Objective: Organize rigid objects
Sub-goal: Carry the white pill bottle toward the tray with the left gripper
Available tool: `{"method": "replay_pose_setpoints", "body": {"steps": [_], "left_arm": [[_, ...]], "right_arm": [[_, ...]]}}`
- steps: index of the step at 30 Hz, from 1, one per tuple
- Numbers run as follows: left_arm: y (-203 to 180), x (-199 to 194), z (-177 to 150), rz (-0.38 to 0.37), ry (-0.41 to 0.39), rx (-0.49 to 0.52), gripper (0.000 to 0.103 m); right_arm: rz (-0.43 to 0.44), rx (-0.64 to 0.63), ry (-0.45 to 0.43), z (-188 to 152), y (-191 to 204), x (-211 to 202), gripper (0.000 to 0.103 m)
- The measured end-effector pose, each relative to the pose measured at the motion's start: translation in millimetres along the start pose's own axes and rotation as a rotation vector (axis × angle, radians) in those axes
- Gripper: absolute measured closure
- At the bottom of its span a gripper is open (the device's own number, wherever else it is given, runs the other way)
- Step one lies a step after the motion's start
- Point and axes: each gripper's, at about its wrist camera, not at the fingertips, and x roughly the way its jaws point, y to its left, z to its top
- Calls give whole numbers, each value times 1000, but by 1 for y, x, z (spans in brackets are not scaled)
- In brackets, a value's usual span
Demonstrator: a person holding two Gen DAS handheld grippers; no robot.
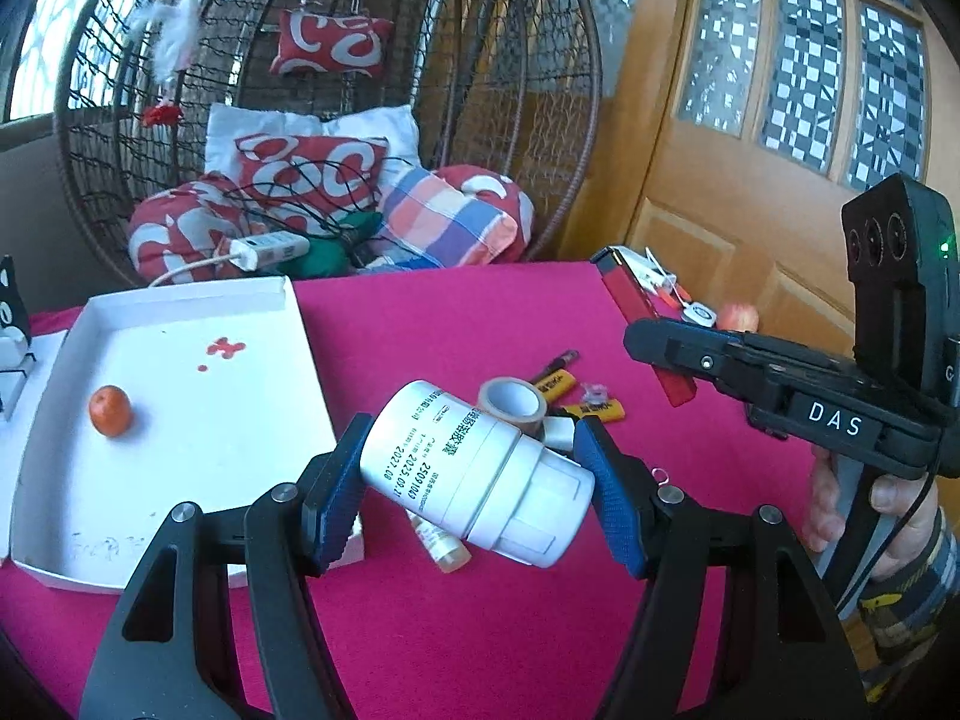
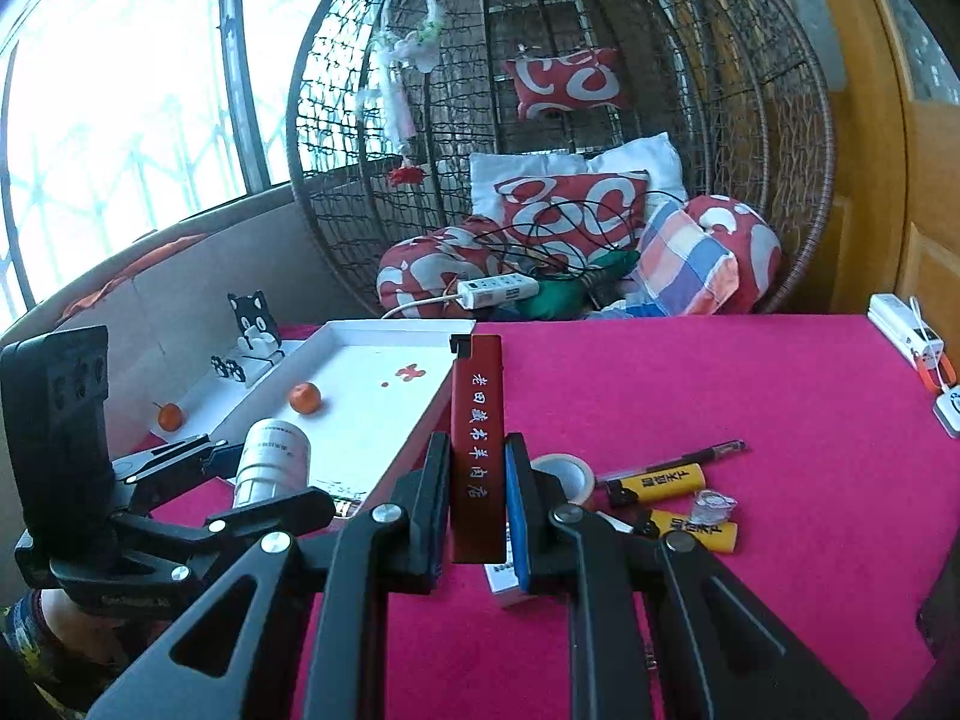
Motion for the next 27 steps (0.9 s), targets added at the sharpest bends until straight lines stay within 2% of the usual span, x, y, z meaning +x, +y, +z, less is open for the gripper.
{"method": "replay_pose_setpoints", "body": {"steps": [27], "left_arm": [[49,-38,2,86,-90,-112,35]], "right_arm": [[66,-121,20,22,47,21,87]]}}
